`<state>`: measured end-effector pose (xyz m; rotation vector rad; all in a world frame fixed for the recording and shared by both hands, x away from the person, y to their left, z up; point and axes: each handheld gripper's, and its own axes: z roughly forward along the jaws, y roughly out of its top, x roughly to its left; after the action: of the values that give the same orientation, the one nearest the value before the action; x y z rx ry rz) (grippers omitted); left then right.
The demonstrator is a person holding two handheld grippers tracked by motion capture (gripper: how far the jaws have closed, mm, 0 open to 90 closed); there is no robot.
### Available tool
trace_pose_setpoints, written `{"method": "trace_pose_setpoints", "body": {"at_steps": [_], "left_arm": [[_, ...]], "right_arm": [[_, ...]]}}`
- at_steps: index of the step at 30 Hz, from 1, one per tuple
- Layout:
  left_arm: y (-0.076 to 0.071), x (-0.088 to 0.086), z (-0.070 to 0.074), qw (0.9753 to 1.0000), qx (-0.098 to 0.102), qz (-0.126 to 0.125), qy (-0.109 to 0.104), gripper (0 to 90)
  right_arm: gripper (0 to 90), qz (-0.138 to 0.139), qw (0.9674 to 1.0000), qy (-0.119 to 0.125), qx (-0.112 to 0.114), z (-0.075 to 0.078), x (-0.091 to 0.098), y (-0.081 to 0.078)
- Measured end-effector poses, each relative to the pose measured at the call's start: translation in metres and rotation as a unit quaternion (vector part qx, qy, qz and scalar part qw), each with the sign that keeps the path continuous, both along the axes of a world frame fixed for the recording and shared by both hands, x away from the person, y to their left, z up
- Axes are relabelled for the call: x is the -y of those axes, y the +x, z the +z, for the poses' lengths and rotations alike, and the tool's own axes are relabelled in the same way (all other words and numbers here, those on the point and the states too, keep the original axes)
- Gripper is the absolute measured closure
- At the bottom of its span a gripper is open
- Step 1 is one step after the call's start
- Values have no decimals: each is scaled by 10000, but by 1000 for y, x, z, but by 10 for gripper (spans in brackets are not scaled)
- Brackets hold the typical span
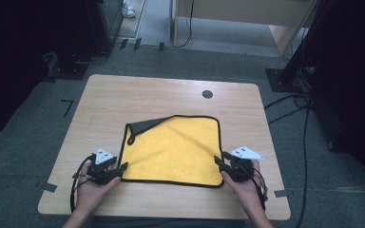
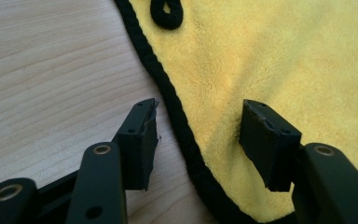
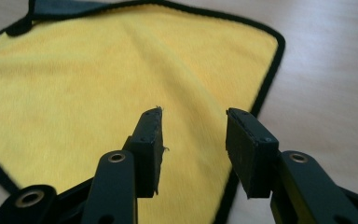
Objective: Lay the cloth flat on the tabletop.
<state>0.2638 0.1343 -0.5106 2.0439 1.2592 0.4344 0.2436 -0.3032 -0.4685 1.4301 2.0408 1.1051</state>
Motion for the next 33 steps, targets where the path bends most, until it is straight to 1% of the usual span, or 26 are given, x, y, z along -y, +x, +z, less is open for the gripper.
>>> {"method": "trace_pose_setpoints", "body": {"at_steps": [2, 3, 4, 5, 7, 9, 11, 12, 13, 14, 15, 16, 17, 19, 20, 21, 22, 24, 25, 26, 27, 29, 30, 31, 32, 33], "left_arm": [[-1, 1, -1, 9999, 47, 35, 95, 439], [-1, 1, -1, 9999, 47, 35, 95, 421], [-2, 3, -2, 9995, 122, 40, 273, 392], [-2, 3, -2, 9995, 122, 40, 273, 373], [-2, 3, -2, 9994, 153, 84, 296, 367], [-2, 2, -4, 9994, 171, 148, 278, 327], [-2, 2, -4, 9992, 166, 195, 294, 285], [-2, 2, -4, 9992, 165, 212, 301, 268], [-2, 2, -4, 9991, 168, 224, 303, 262], [-2, 2, -5, 9991, 167, 238, 296, 262], [-2, 2, -5, 9991, 168, 248, 296, 256], [-2, 1, -5, 9991, 166, 245, 292, 251], [-2, 1, -5, 9991, 165, 250, 289, 249], [-2, 1, -5, 9991, 164, 257, 289, 248], [-3, 1, -5, 9991, 166, 254, 294, 247], [-3, 1, -4, 9991, 153, 234, 311, 247], [-3, 1, -4, 9991, 154, 228, 313, 247], [-3, 1, -4, 9991, 150, 213, 320, 247], [-3, 1, -4, 9991, 150, 213, 320, 247], [-3, 1, -4, 9992, 144, 208, 320, 247], [-3, 1, -4, 9992, 144, 208, 320, 247], [-3, 1, -4, 9992, 145, 213, 299, 247], [-2, 1, -4, 9992, 142, 203, 301, 247], [-2, 1, -4, 9992, 142, 203, 301, 247], [-2, 1, -4, 9992, 141, 202, 301, 247], [-2, 1, -4, 9992, 142, 195, 304, 247]], "right_arm": [[589, 61, 9999, 33, 86, 1, -12, 13], [589, 61, 9999, 33, 86, 1, -12, 13], [623, 168, 9997, 52, 180, 1, -26, 27], [623, 168, 9997, 52, 180, 1, -26, 27], [650, 262, 9993, 109, 258, 0, -41, 41], [678, 340, 9990, 198, 213, -2, -56, 53], [710, 533, 9982, 231, 177, -4, -78, 65], [735, 752, 9967, 268, 160, -6, -99, 75], [746, 849, 9959, 272, 140, -7, -110, 80], [746, 849, 9959, 272, 140, -7, -110, 80], [754, 931, 9952, 258, 131, -9, -120, 85], [762, 1083, 9939, 199, 43, -13, -139, 97], [766, 1099, 9938, 160, 6, -16, -148, 102], [770, 1138, 9935, 92, 4, -18, -153, 108], [774, 1159, 9932, -47, -120, -25, -166, 124], [774, 1159, 9932, -47, -120, -25, -166, 124], [782, 1085, 9937, -119, -246, -32, -172, 138], [784, 1006, 9936, -138, -488, -39, -179, 154], [784, 1006, 9936, -138, -488, -39, -179, 154], [794, 972, 9933, -43, -624, -44, -185, 167], [795, 964, 9932, 4, -652, -44, -188, 172], [794, 963, 9931, -18, -664, -43, -192, 179], [789, 913, 9938, -81, -631, -43, -198, 192], [789, 913, 9938, -81, -631, -43, -198, 192], [783, 761, 9951, 34, -637, -44, -201, 208], [784, 681, 9955, 146, -641, -45, -202, 216]]}}
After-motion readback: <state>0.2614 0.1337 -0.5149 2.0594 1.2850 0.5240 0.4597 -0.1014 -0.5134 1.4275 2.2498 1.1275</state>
